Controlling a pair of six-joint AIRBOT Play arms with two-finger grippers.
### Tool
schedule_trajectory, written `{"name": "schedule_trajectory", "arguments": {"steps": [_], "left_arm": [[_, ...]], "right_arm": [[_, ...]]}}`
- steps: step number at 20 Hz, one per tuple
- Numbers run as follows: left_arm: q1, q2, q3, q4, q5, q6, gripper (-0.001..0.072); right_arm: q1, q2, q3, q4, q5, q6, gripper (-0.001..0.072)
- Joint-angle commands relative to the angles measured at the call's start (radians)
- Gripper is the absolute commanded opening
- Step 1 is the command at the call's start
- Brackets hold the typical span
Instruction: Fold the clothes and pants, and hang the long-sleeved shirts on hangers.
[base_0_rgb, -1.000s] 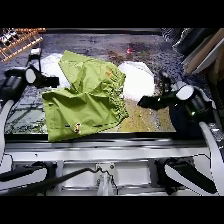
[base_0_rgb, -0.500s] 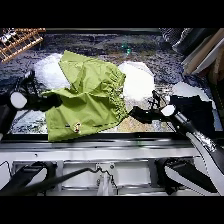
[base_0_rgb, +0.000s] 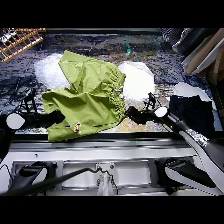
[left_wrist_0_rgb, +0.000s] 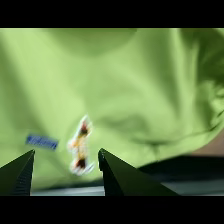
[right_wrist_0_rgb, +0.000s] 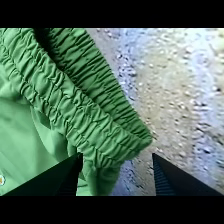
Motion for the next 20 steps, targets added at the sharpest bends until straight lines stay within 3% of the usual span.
{"name": "schedule_trajectory", "arguments": {"steps": [1,5,6,9,10,12,17,20], "left_arm": [[0.000,0.031,-0.019,0.110,-0.127,-0.045,0.0442],[0.000,0.085,-0.063,0.101,-0.154,-0.089,0.0443],[0.000,0.098,-0.081,0.085,-0.169,-0.090,0.0476],[0.000,0.106,-0.137,0.057,-0.208,-0.090,0.0510],[0.000,0.106,-0.152,0.055,-0.208,-0.090,0.0510],[0.000,0.106,-0.174,0.037,-0.208,-0.095,0.0510],[0.000,0.106,-0.180,0.011,-0.232,-0.102,0.0515],[0.000,0.106,-0.202,0.083,-0.241,-0.159,0.0625]], "right_arm": [[0.042,-0.030,0.000,0.041,-0.059,0.000,0.0522],[0.052,-0.048,0.000,0.066,-0.117,0.000,0.0519],[0.052,-0.050,0.000,0.066,-0.135,0.000,0.0510],[0.052,-0.063,0.000,0.070,-0.168,0.000,0.0271],[0.052,-0.065,0.000,0.069,-0.177,-0.001,0.0157],[0.052,-0.067,0.000,0.069,-0.183,-0.001,0.0045],[0.052,-0.067,0.000,0.069,-0.203,-0.001,0.0045],[0.052,-0.067,0.000,0.069,-0.206,-0.001,0.0044]]}}
